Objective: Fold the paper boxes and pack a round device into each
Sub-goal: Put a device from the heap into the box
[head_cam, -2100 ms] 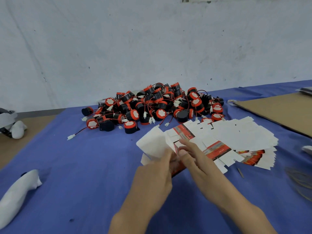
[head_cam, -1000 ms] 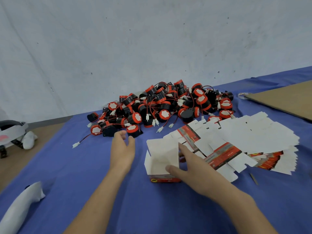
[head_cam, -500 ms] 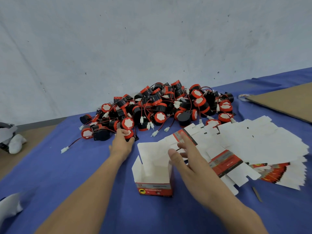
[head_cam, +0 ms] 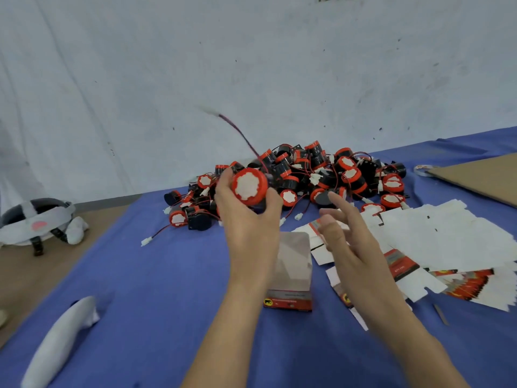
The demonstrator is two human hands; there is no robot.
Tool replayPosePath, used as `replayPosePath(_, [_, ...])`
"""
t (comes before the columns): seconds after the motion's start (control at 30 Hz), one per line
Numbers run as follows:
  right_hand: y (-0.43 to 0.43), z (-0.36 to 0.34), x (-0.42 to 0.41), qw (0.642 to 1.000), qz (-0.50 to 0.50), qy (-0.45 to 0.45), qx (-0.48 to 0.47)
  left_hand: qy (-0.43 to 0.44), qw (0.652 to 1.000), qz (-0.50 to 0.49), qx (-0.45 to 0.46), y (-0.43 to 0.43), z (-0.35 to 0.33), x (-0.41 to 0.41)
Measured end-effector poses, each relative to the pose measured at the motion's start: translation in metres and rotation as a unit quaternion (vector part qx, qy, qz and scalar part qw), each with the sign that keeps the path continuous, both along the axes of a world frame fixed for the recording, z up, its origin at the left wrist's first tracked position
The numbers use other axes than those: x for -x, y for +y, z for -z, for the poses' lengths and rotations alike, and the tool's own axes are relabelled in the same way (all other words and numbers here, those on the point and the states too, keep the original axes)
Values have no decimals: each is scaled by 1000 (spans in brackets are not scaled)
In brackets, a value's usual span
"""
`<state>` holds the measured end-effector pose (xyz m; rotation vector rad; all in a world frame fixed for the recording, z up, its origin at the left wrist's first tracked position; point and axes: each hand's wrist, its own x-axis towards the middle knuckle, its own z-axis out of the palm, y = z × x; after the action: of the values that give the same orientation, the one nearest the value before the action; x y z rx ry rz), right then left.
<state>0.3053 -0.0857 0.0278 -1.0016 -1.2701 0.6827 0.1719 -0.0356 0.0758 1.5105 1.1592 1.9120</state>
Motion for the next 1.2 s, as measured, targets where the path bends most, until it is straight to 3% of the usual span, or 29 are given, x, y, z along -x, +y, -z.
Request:
replayPosePath(0.13, [-14,-13,7,998,-45,24,-32,206,978,9,-38,-46,25,-19])
replayPosePath(0.27, [-19,-11,3,999,16,-41,-8,375,925,47,-47,-62,42,-7])
replayPosePath(0.33, [-19,-8,-5,991,52,-126,2,383,919,65,-71,-65,36,5])
replayPosePath(0.47, [-18,-2,-17,939,91,-330,-9,350,918,39,-183,-66,20,14])
replayPosePath(0.57, [-18,0,-18,903,120,-411,-22,367,914,48,-165,-65,13,13])
replayPosePath(0.67, [-22,-5,-12,896,98,-430,-55,416,897,18,-149,-56,17,19])
replayPosePath(0.77, [-28,-10,-7,933,59,-353,-45,444,883,-25,-147,-48,21,28])
replayPosePath(0.9, [-33,-15,-2,992,-39,-114,-31,368,922,23,-117,-48,21,31])
replayPosePath(1.03, [-37,-21,-2,996,-79,20,-47,243,963,112,-27,-52,15,32])
replayPosePath(1.2, [-31,-15,12,969,-85,231,-14,225,968,105,-36,-63,21,18])
